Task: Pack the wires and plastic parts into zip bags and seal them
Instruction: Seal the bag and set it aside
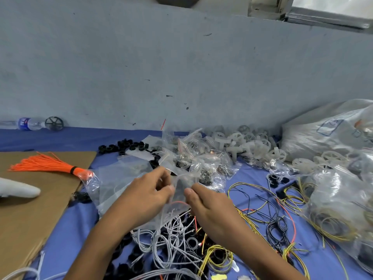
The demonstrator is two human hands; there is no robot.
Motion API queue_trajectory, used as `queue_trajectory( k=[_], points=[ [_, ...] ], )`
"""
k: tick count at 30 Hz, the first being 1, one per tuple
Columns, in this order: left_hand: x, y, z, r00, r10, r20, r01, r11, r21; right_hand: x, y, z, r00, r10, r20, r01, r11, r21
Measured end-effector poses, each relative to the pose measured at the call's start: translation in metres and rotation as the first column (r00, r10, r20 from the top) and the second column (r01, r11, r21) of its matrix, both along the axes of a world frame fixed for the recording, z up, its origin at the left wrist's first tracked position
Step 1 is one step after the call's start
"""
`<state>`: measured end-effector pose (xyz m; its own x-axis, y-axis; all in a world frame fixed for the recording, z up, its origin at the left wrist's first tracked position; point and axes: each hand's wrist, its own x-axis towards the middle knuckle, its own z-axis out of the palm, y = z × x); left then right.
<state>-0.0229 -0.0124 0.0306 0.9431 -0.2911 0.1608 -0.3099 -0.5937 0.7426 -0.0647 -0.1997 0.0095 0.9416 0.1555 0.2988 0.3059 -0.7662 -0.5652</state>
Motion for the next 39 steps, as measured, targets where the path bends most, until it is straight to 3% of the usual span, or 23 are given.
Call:
queue_trajectory(
  k=[3,8,13,15,18,21,23,25,27,29,33,36,39],
  points=[
    [0.000,0.004,0.003,0.943,0.216,0.252,-0.254,0.959,0.126,-0.002,-0.007,-0.004,0.997,-0.071,0.031,0.070,0.997,0.010],
    [-0.011,-0.001,0.006,0.976,0.020,0.219,-0.078,0.963,0.257,-0.008,-0.002,-0.013,0.998,0.021,0.053,-0.021,1.000,0.015],
    [-0.013,0.008,0.018,0.845,0.221,0.487,-0.305,0.947,0.099,-0.012,-0.002,-0.022,0.996,0.042,0.073,-0.037,0.997,-0.067],
    [-0.012,0.014,0.019,0.870,0.169,0.464,-0.261,0.955,0.140,-0.011,-0.003,-0.025,0.995,0.046,0.088,-0.037,0.995,-0.098],
    [-0.015,0.015,0.020,0.956,0.001,0.292,-0.034,0.994,0.106,-0.009,0.000,-0.027,0.988,0.110,0.106,-0.096,0.987,-0.132],
    [-0.011,0.017,0.019,0.934,0.073,0.349,-0.122,0.985,0.121,-0.012,0.000,-0.021,0.959,0.183,0.217,-0.202,0.977,0.068],
    [-0.007,0.019,0.018,0.885,0.189,0.426,-0.261,0.958,0.117,-0.004,-0.010,-0.022,0.928,0.023,0.372,-0.134,0.952,0.274],
    [-0.006,0.019,0.016,0.865,0.235,0.443,-0.311,0.944,0.107,0.019,-0.024,-0.025,0.930,-0.139,0.339,-0.013,0.912,0.409],
    [-0.006,0.017,0.015,0.877,0.220,0.427,-0.290,0.951,0.108,0.057,-0.042,-0.031,0.958,-0.200,0.207,0.137,0.950,0.281],
    [-0.007,0.015,0.015,0.890,0.200,0.410,-0.266,0.958,0.110,0.099,-0.059,-0.043,0.972,-0.220,0.078,0.224,0.974,-0.042],
    [-0.008,0.015,0.014,0.901,0.196,0.386,-0.250,0.963,0.096,0.154,-0.075,-0.063,0.976,-0.172,-0.131,0.101,0.899,-0.427],
    [-0.008,0.014,0.014,0.908,0.174,0.382,-0.224,0.970,0.091,0.163,-0.075,-0.065,0.968,-0.133,-0.213,0.028,0.900,-0.435],
    [-0.007,0.013,0.013,0.917,0.153,0.367,-0.200,0.975,0.092,0.156,-0.077,-0.054,0.977,-0.156,-0.147,0.088,0.918,-0.387]
  ],
)
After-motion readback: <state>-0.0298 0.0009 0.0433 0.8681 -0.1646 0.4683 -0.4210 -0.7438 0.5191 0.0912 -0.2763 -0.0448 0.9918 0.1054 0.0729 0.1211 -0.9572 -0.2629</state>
